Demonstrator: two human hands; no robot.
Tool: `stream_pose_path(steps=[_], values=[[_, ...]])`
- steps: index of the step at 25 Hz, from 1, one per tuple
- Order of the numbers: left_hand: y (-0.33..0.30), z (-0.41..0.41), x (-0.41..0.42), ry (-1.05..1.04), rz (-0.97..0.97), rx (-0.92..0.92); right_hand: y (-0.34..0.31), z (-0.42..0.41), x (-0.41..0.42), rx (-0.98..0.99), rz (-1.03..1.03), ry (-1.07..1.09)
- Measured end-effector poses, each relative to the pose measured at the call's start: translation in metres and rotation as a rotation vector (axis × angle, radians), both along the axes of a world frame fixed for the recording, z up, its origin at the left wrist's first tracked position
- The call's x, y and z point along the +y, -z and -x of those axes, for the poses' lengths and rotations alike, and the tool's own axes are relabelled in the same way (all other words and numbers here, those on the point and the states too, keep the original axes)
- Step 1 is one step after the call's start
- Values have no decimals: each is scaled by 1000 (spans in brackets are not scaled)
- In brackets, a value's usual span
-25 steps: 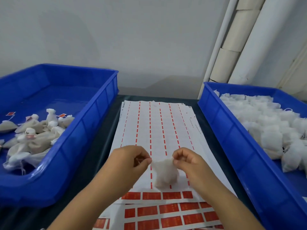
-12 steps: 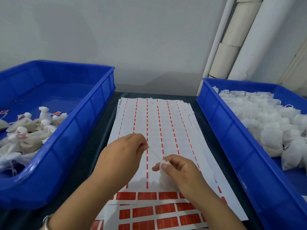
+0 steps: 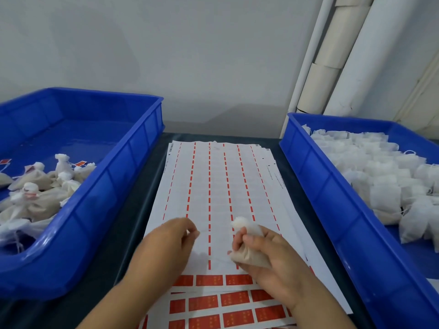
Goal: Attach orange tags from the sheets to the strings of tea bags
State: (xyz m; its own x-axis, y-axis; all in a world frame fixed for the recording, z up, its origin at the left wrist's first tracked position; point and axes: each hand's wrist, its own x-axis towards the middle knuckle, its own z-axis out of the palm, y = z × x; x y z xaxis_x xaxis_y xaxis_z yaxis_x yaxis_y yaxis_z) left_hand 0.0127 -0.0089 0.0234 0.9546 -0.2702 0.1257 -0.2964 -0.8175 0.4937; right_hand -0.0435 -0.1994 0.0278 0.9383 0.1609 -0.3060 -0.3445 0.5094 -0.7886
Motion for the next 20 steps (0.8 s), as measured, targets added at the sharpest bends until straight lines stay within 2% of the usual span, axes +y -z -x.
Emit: stream_pose_path(steps=[1,2,4,8,9,12,16,20], values=[[4,7,-2,44,-17,3,2,-2,0,7,-80,72],[6,14,-3,83,-23,-13,2,-3,1,9,-77,118],[5,26,-5,134,-20,-36,5,-5,5,-12,49,149],[-6,40,-11,303,14,-66,4,-1,11,-143,758,67],[-10,40,-13,356,34,-96,3,-1,13,-176,850,24],[-20,32,-17,403,119,-144,-1,1,18,-228,858,-125],[-21,20,-27,328,342,14,-1,2,21,-261,897,-201],[-15,22,-31,184,554,151,-2,2,23,-314,853,-167]])
